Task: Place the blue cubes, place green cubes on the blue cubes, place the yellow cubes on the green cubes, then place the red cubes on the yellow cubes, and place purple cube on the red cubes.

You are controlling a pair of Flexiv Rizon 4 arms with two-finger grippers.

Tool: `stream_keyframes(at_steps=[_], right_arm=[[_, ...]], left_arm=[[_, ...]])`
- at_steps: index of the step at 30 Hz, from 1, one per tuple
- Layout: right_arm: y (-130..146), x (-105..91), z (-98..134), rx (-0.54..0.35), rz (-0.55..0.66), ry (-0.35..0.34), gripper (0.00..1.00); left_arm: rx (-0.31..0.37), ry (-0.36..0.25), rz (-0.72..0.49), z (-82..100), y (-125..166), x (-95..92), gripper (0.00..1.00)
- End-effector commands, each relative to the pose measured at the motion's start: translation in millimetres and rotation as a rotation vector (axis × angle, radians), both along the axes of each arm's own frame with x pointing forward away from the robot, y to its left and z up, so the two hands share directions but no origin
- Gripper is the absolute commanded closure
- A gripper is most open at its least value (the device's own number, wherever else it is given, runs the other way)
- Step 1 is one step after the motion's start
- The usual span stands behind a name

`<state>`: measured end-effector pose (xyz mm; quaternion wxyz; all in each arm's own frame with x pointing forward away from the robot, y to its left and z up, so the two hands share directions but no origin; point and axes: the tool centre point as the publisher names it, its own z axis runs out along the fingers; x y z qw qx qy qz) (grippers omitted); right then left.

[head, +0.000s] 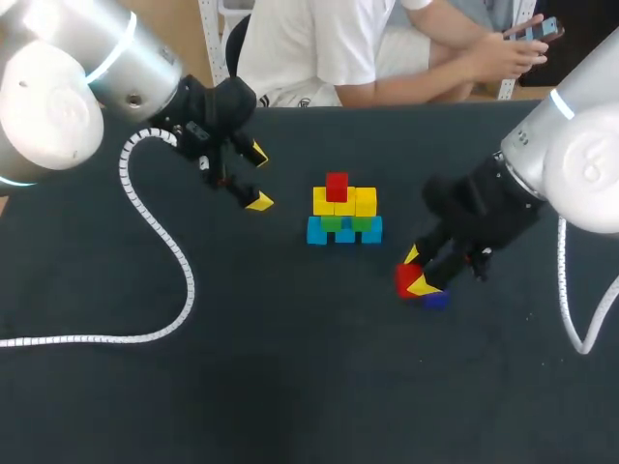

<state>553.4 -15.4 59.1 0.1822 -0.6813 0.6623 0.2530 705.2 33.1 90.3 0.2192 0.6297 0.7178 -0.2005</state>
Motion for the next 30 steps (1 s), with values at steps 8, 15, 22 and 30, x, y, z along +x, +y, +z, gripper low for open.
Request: stream_keyframes(at_steps=[8, 15, 22, 30], right_arm=[[16, 31.0, 37, -0.02, -0.007, -0.094, 1.0], [17, 50.6, 51, -0.01, -0.046, -0.079, 1.0], [15, 62.4, 56, -0.006, -0.078, -0.084, 1.0], [15, 62.9, 61, 0.026, -0.06, -0.118, 1.0]], left_arm=[[-0.001, 0.002, -0.004, -0.3, 0, 1.7, 0.0], [-0.001, 0.002, -0.004, -0.3, 0, 1.7, 0.0], [-0.001, 0.002, -0.004, -0.3, 0, 1.7, 0.0], [-0.001, 0.002, -0.004, -0.3, 0, 1.7, 0.0]])
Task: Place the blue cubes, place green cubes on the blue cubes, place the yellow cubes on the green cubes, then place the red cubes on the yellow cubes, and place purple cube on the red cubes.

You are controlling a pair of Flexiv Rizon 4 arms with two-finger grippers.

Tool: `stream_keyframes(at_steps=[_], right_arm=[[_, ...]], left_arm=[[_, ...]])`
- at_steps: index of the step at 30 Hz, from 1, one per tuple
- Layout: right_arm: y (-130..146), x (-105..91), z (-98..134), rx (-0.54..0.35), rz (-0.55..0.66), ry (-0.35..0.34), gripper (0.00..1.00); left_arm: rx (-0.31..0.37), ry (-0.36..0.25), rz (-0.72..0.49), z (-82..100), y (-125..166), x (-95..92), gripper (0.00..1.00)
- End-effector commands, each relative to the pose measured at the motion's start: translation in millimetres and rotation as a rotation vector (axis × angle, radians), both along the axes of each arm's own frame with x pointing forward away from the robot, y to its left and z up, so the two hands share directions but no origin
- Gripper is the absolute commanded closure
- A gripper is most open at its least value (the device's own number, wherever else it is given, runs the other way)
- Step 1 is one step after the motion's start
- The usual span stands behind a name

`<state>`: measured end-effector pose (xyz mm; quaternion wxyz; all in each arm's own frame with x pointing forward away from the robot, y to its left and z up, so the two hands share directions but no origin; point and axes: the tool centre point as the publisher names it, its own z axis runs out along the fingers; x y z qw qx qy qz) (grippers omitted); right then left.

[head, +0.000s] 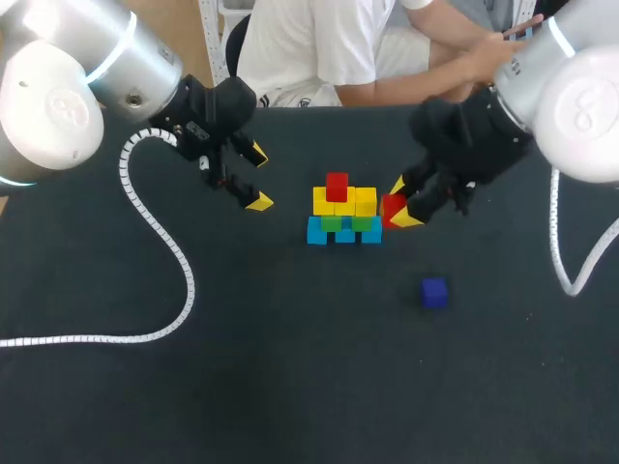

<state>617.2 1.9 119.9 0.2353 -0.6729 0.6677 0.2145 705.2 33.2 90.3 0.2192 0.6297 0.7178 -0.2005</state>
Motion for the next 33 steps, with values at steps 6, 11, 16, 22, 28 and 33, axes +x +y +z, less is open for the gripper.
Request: stream_keyframes(at_steps=[6, 11, 16, 22, 28, 33], right_arm=[[-3, -0.9, 0, 0.005, 0.0, -0.002, 1.0], [-3, -0.9, 0, 0.005, 0.0, -0.002, 1.0], [-3, -0.9, 0, 0.005, 0.0, -0.002, 1.0], [-3, -0.9, 0, 0.005, 0.0, -0.002, 1.0], [-2, 2.0, 3, -0.014, -0.011, -0.006, 1.0], [7, 9.5, 7, -0.034, 0.009, 0.003, 1.0]], left_arm=[[-0.001, 0.002, -0.004, -0.3, 0, 1.7, 0.0], [-0.001, 0.002, -0.004, -0.3, 0, 1.7, 0.0], [-0.001, 0.002, -0.004, -0.3, 0, 1.7, 0.0], [-0.001, 0.002, -0.004, -0.3, 0, 1.7, 0.0], [-0.001, 0.002, -0.004, -0.3, 0, 1.7, 0.0], [-0.001, 0.002, -0.004, -0.3, 0, 1.7, 0.0]])
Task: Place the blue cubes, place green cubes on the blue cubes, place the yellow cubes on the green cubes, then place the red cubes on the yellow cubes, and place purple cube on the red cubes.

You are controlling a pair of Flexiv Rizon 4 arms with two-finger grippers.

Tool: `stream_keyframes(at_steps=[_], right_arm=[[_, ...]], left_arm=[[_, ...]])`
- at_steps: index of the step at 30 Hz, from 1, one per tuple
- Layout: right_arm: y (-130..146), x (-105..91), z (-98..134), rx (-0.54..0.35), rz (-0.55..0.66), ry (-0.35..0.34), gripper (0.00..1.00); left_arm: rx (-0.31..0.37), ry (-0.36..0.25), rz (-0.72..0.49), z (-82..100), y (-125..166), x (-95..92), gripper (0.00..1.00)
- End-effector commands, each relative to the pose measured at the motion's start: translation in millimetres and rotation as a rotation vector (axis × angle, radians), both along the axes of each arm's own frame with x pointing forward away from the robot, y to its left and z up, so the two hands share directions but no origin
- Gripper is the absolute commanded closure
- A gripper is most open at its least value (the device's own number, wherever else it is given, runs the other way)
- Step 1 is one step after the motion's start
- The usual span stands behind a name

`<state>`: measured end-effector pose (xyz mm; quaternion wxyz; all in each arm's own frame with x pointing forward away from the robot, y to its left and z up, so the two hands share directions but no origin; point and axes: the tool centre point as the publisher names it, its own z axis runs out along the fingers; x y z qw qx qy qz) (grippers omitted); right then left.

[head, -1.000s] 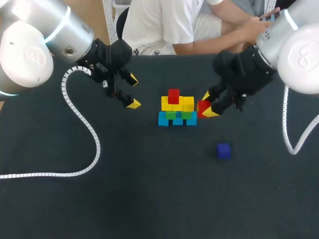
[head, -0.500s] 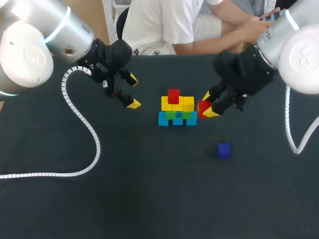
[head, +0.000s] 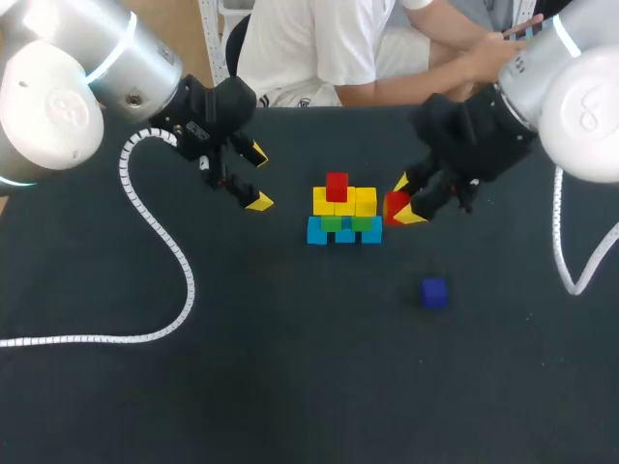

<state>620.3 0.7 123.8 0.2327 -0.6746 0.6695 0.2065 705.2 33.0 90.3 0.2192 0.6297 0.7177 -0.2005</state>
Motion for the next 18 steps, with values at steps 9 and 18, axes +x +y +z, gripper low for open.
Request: stream_keyframes(at_steps=[9, 18], right_arm=[[24, 19.9, -1, -0.033, 0.043, 0.037, 1.0], [22, 33.4, -13, -0.016, 0.025, 0.059, 1.0]], left_arm=[[-0.001, 0.002, -0.004, -0.4, 1, 1.7, 0.0], [-0.001, 0.002, -0.004, -0.4, 1, 1.7, 0.0]])
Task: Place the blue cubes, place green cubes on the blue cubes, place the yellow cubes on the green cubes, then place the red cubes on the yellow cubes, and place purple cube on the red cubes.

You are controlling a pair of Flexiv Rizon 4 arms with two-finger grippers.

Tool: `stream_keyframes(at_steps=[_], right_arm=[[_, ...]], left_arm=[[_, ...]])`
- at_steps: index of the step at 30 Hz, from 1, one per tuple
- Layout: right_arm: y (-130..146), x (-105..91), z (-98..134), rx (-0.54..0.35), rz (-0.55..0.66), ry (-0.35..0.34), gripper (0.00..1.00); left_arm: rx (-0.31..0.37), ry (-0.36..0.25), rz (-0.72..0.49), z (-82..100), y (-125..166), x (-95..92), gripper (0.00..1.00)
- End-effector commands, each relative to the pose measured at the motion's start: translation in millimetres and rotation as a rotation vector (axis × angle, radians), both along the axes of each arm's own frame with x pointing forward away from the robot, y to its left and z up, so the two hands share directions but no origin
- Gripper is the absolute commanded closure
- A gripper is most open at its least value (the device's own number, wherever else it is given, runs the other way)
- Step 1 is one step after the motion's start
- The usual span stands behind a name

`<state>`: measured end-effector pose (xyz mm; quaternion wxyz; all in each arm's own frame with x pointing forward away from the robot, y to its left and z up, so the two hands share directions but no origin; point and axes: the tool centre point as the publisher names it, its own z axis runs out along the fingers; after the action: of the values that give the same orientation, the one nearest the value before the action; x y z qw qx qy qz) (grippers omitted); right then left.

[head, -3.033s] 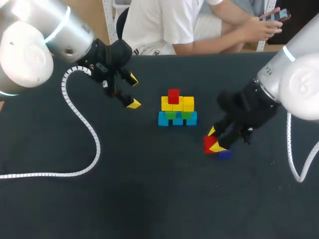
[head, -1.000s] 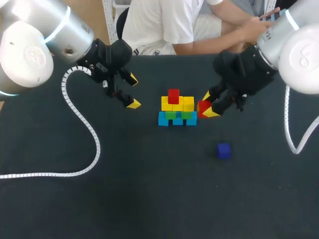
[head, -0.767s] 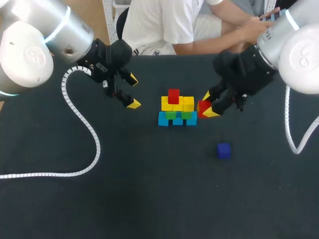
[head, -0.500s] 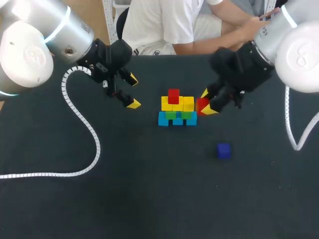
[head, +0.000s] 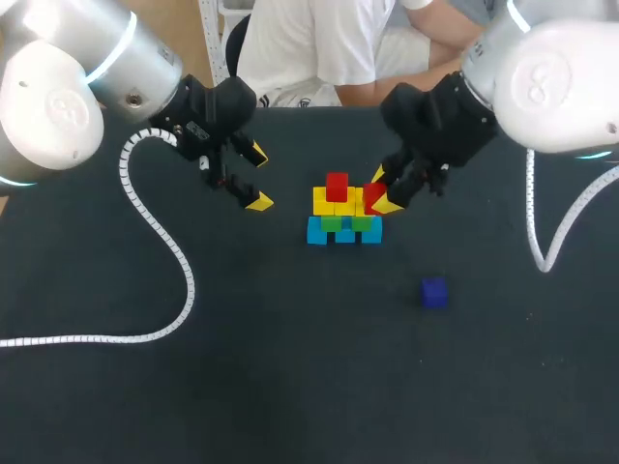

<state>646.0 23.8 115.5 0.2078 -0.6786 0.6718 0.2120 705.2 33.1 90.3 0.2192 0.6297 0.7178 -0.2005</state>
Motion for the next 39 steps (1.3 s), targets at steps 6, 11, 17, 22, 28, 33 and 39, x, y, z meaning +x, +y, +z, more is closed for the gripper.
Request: stream_keyframes(at_steps=[6, 11, 17, 22, 28, 33, 39], right_arm=[[-2, 11.0, -9, 0.009, -0.025, 0.042, 1.0], [-5, 11.2, -14, 0.0, -0.042, 0.05, 1.0], [-3, 13.8, -14, -0.005, -0.051, 0.047, 1.0], [2, 22.4, -17, -0.008, -0.05, 0.049, 1.0], [10, 26.7, -21, -0.012, -0.034, 0.055, 1.0], [13, 31.7, -22, -0.016, -0.027, 0.055, 1.0], [9, 35.7, -22, -0.015, -0.029, 0.051, 1.0]], left_arm=[[-0.001, 0.002, -0.004, -0.4, 0, 1.7, 0.0], [-0.001, 0.002, -0.004, -0.4, 0, 1.7, 0.0], [-0.001, 0.002, -0.004, -0.4, 0, 1.7, 0.0], [-0.001, 0.002, -0.004, -0.4, 0, 1.7, 0.0], [-0.001, 0.002, -0.004, -0.4, 0, 1.7, 0.0], [-0.001, 0.002, -0.004, -0.4, 0, 1.7, 0.0], [-0.001, 0.002, -0.004, -0.4, 0, 1.7, 0.0]])
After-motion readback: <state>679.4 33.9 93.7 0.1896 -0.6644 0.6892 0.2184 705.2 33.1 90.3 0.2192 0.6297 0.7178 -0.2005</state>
